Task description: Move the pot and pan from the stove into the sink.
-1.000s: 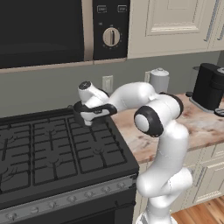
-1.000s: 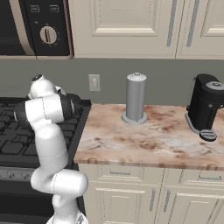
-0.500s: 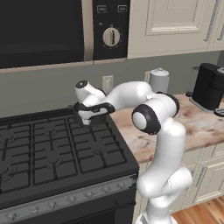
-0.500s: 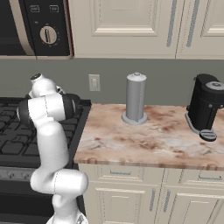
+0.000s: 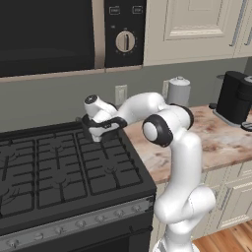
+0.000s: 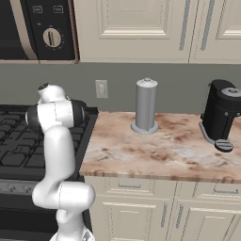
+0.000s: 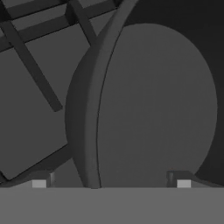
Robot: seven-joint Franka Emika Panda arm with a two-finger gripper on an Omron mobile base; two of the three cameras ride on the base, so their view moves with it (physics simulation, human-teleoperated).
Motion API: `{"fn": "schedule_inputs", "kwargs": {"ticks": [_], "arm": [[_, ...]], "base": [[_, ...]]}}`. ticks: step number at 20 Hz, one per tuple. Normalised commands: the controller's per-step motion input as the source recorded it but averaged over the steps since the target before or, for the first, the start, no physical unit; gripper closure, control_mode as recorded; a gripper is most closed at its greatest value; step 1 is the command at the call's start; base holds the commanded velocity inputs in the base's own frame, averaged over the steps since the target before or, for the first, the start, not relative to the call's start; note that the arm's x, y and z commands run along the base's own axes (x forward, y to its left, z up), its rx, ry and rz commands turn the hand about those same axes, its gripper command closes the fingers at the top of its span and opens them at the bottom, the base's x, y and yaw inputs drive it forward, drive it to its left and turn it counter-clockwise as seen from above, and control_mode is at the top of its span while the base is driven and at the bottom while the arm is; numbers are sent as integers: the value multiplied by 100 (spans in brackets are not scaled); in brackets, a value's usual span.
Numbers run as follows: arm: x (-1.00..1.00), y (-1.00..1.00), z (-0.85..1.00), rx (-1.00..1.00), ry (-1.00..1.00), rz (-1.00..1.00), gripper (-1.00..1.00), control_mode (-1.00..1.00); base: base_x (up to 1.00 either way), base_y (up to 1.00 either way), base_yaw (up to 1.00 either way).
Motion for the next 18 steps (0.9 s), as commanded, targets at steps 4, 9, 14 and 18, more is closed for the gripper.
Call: {"fn": "schedule_inputs", "kwargs": {"ticks": [4, 9, 14, 18], "arm": [[31, 5, -40, -5, 3, 0, 100, -100], [1, 1, -2, -1, 1, 0, 100, -100], [-16, 0, 11, 0, -4, 0, 100, -100], [-57, -1, 40, 1, -14, 0, 100, -100]], "base": [[0, 0, 0], [0, 0, 0], [0, 0, 0], [0, 0, 0]]}}
